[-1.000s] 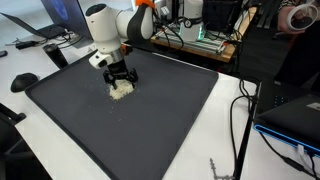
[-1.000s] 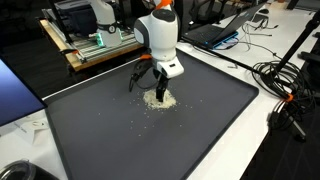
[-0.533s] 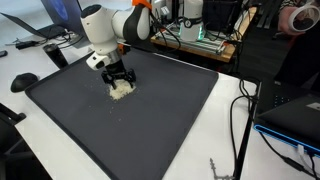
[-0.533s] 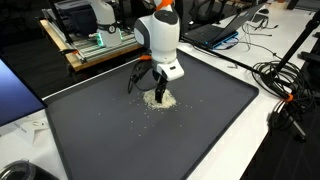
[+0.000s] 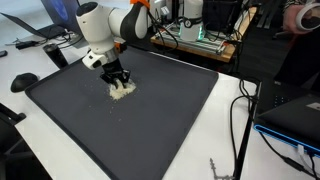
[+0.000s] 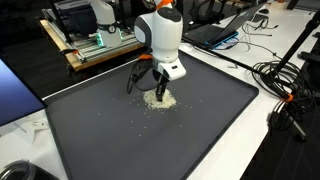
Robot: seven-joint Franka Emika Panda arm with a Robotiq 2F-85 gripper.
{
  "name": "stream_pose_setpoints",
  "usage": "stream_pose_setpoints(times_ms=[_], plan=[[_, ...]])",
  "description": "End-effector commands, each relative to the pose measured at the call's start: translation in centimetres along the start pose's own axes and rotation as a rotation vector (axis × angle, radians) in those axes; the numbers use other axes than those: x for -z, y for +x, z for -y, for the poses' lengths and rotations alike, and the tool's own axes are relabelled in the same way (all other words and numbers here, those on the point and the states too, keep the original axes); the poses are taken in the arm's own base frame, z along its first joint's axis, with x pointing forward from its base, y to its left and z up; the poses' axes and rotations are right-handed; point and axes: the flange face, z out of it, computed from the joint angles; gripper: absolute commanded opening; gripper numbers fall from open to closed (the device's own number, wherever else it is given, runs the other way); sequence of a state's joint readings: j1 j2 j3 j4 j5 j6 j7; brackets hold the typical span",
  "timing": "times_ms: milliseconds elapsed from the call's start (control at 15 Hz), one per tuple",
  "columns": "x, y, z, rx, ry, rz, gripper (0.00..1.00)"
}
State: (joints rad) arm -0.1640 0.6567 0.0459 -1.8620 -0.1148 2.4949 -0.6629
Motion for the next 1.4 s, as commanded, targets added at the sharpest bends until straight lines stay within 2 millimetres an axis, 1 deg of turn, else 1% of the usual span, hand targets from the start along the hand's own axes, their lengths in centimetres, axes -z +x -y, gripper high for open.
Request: stream_pose_setpoints(times_ms=[0, 133, 333, 1267, 1333], plan=[[-0.2, 0.8, 0.1, 0.011, -0.011, 0.032, 0.05], [0.0, 1.1, 0.2, 0.011, -0.021, 0.036, 0.0], [0.3, 1.2, 0.2, 0.001, -0.036, 0.039, 0.01], [0.7, 1.2, 0.2, -0.034, -0.044, 0.052, 0.01], [0.8, 1.1, 0.2, -0.034, -0.04, 0.063, 0.25]])
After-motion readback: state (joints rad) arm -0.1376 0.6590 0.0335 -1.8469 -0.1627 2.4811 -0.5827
